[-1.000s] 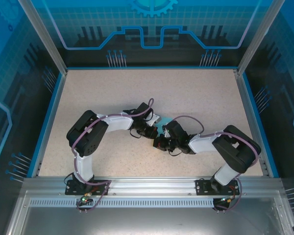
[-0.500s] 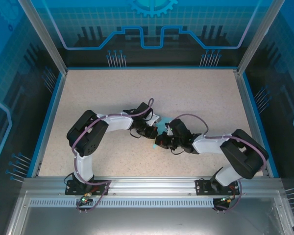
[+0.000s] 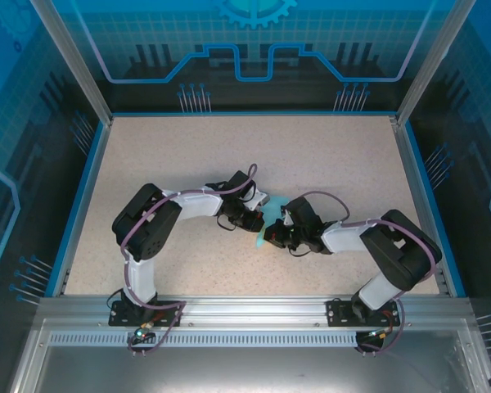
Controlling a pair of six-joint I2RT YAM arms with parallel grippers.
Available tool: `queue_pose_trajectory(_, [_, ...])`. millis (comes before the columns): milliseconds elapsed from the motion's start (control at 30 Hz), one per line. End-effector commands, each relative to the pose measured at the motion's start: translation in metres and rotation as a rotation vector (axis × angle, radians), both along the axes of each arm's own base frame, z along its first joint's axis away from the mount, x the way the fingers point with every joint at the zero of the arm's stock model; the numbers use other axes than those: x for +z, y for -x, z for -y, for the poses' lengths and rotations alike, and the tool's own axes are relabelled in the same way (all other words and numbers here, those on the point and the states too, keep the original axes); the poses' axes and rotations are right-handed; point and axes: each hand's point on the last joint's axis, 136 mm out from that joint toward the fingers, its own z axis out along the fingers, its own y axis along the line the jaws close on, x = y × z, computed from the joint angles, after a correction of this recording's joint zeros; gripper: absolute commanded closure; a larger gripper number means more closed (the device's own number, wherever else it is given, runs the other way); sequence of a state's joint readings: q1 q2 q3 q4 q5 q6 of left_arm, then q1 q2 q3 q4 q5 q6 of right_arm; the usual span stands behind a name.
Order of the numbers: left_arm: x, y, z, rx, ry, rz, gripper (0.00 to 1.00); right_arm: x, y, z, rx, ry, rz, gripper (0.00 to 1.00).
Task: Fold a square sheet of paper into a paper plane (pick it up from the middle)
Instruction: Third fold the triangle at the center of the table.
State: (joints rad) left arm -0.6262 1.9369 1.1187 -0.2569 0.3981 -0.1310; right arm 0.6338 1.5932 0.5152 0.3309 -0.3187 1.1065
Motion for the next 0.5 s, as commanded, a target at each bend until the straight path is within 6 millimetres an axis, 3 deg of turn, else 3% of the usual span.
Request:
queue_pose_trajectory(0, [-0.024, 0.009, -0.011, -0.006, -0.066, -0.053, 1.0, -0.001, -0.003, -0.001, 0.008, -0.005, 0.006, 1.0])
queue_pose_trajectory(267, [-0.022, 0.007, -0.011, -0.008, -0.066, -0.046, 1.0, -0.022, 0.01, 0.023, -0.035, 0.112, -0.083, 1.0])
queue_pose_trajectory(467, [-0.023, 0.008, -0.011, -0.011, -0.069, -0.048, 1.0, 0.017, -0.003, 0.006, -0.007, -0.003, 0.016, 1.0])
